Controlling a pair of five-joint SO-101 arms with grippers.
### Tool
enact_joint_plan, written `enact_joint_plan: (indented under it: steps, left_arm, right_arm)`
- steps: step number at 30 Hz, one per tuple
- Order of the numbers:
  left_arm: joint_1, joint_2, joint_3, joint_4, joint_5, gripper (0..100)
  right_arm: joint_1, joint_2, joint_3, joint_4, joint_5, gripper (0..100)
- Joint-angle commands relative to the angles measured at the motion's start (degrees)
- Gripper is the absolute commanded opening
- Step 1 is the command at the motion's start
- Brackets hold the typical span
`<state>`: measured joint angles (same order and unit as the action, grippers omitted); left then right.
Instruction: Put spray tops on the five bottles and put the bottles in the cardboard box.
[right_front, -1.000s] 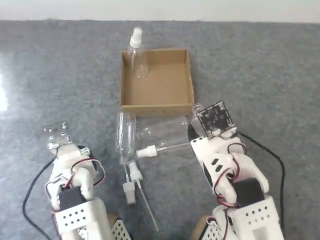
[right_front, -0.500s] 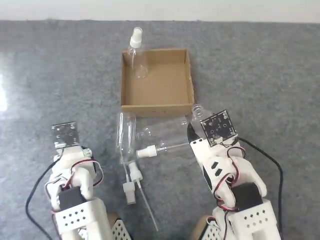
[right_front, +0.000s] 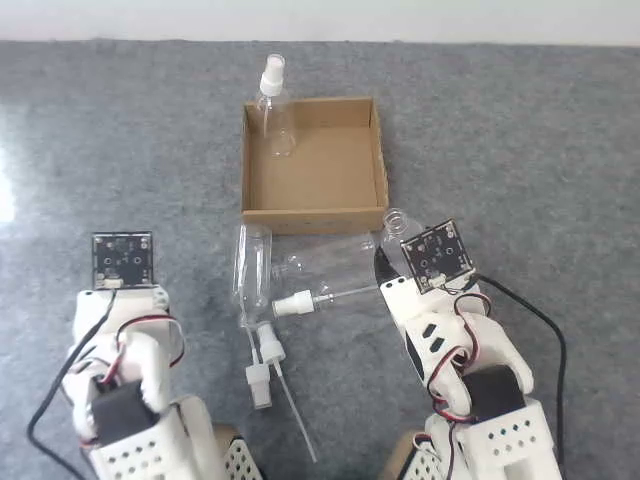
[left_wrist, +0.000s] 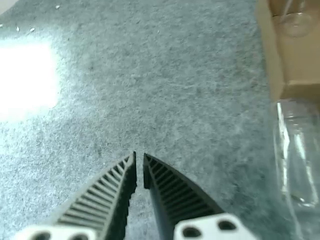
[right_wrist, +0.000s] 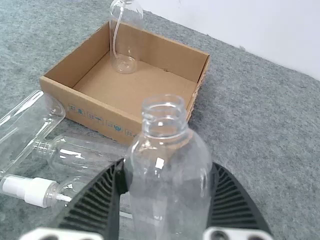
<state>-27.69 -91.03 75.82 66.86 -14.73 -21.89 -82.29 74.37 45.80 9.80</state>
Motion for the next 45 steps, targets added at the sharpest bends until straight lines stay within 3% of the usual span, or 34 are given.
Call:
enact_joint_plan:
  steps: [1, 7, 11, 15, 20, 45]
  left_arm:
    - [2.1, -0.5, -10.1, 7.6, -0.4, 2]
    - [6.6, -0.4, -14.0, 13.5, -0.7, 3]
    - [7.0, 0.8, -13.9, 14.0, -0.7, 10]
    - [8.5, 8.9, -15.8, 14.1, -0.7, 11]
    - [15.2, 21.6, -19.8, 15.2, -0.3, 11]
    - [38.2, 47.6, -20.9, 8.9, 22.3, 11]
  right_arm:
    - [0.8, -0.7, -0.7, -1.5, -0.5, 11.2]
    - [0.9, -0.6, -0.7, -1.5, -0.5, 11.2]
    - [1.1, -0.6, -0.7, -1.5, -0.5, 11.2]
    - [1.1, -0.6, -0.7, -1.5, -0.5, 11.2]
    - [1.2, -0.6, -0.7, -1.5, -0.5, 11.2]
    - [4.0, -0.6, -0.5, -2.7, -0.5, 11.2]
